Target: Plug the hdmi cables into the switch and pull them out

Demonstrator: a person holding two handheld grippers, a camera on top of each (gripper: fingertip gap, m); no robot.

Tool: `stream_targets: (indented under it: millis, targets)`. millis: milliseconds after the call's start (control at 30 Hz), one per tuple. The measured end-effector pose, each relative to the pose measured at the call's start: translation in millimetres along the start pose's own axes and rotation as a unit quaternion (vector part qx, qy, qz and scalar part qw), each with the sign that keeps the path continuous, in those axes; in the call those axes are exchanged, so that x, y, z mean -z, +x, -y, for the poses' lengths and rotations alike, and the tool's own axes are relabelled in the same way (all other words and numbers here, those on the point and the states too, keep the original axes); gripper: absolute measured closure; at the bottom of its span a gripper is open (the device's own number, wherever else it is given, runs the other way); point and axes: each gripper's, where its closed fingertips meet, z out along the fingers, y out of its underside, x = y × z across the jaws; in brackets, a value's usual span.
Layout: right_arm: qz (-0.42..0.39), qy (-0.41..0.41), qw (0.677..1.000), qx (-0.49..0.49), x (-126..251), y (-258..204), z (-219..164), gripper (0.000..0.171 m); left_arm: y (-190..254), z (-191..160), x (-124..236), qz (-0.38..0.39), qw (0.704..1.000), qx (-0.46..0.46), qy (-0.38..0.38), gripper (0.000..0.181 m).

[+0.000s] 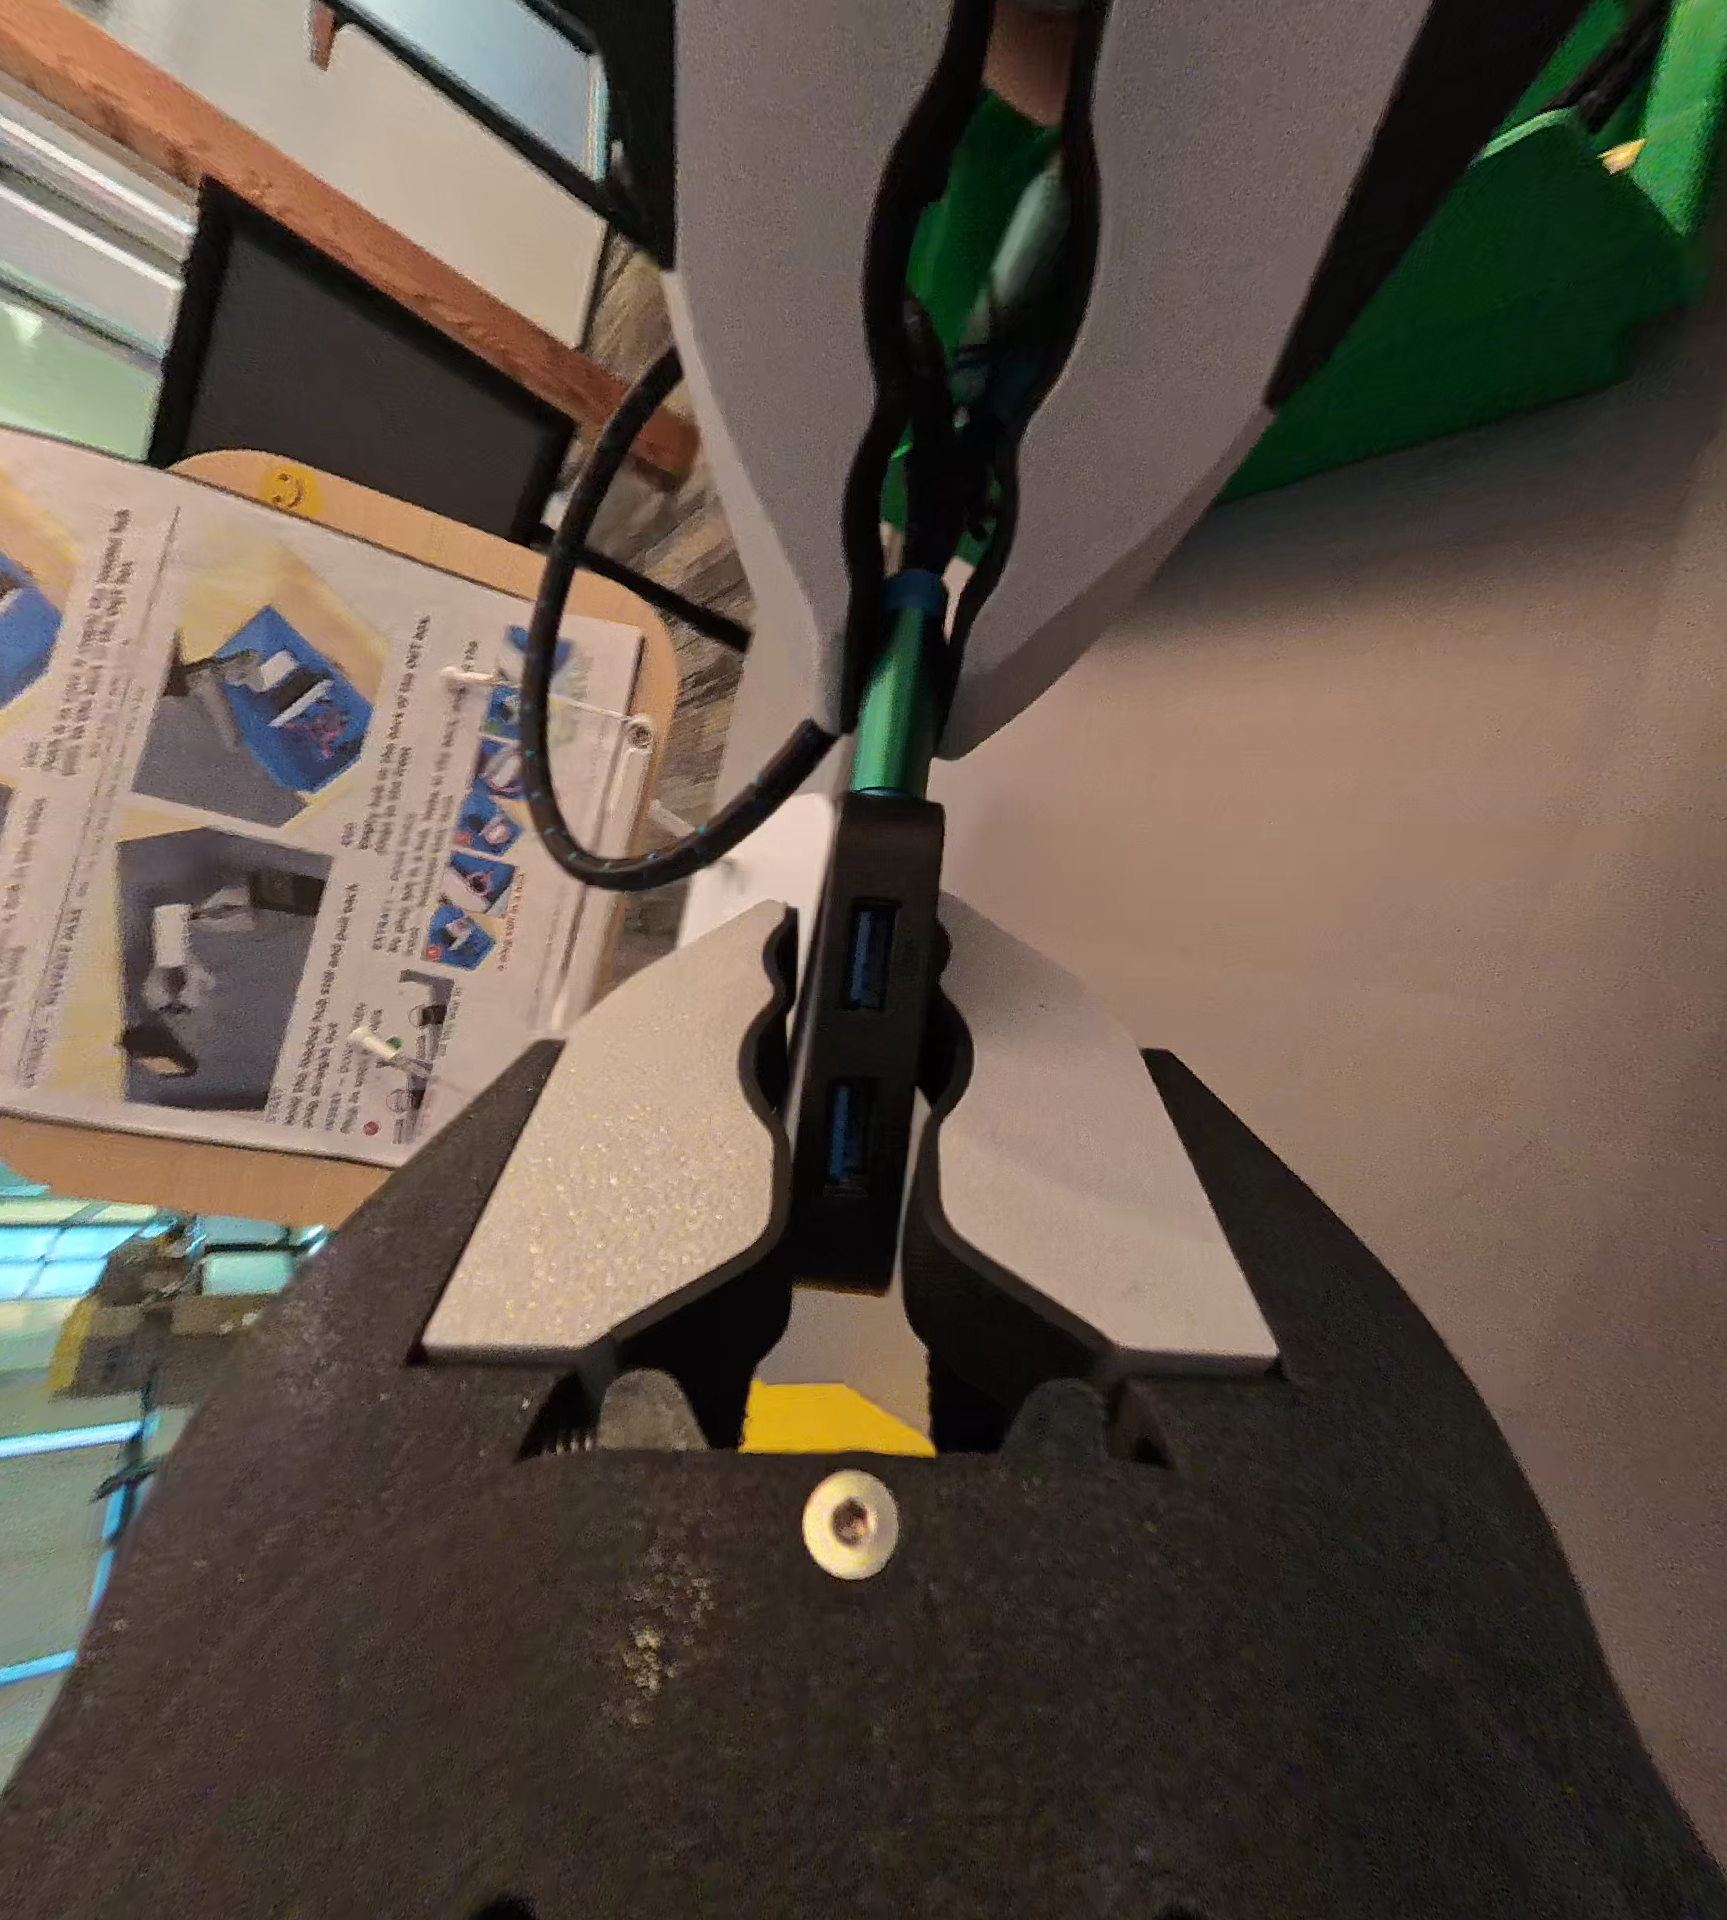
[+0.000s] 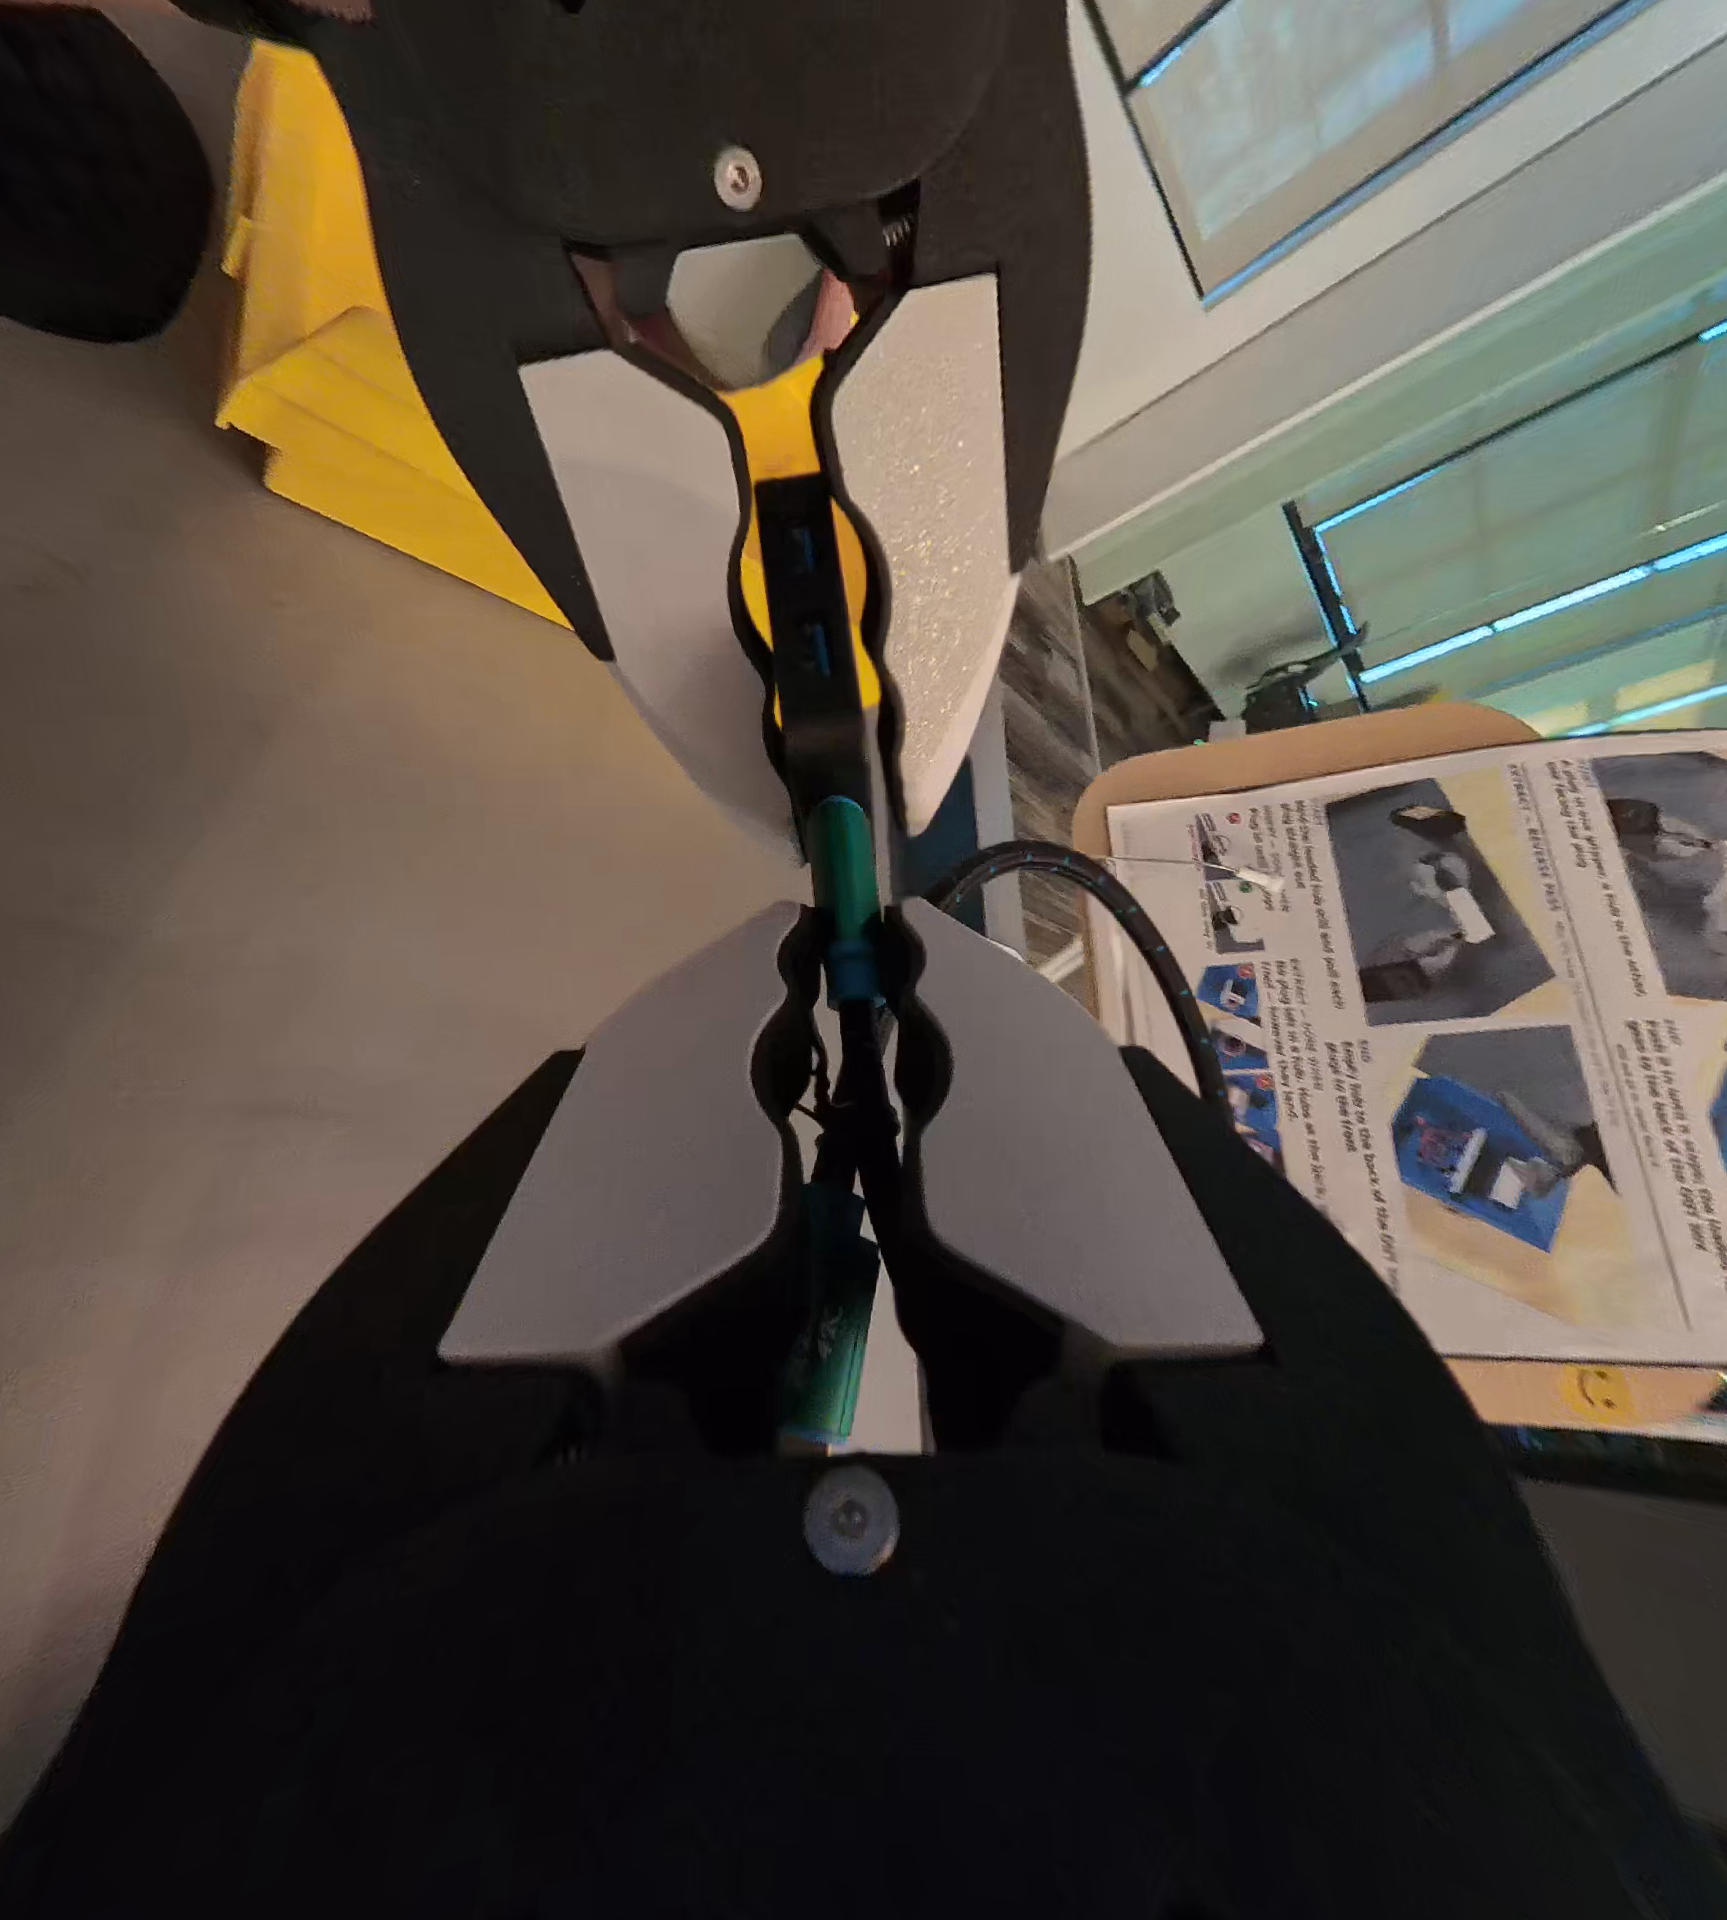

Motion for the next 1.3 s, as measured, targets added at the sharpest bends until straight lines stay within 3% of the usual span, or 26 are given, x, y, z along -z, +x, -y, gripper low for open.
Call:
stream_targets:
  millis: [233,333,433,633,1033,1300]
  targets:
    - [-0.049,-0.090,0.994,0.039,-6,5,-9,0.158,-5,2,2,0.037,0.999,-0.011,-0.026,0.152]
    - [-0.039,-0.082,0.995,0.037,-6,0,-2,0.158,-2,-6,-4,0.028,0.999,-0.010,-0.044,0.160]
    - [-0.061,-0.082,0.993,0.058,-3,4,-2,0.158,-3,-2,-7,0.021,1.000,0.002,-0.012,0.166]
    - [-0.005,0.044,0.999,-0.023,5,1,16,0.154,5,5,-8,-0.008,1.000,0.005,0.025,0.167]
    - [0.007,0.021,0.999,0.026,-2,-6,-1,0.158,11,10,-5,-0.010,0.999,-0.023,0.021,0.167]
    - [0.009,-0.027,0.999,-0.020,-9,-5,-6,0.158,4,7,-6,0.025,1.000,-0.010,-0.010,0.158]
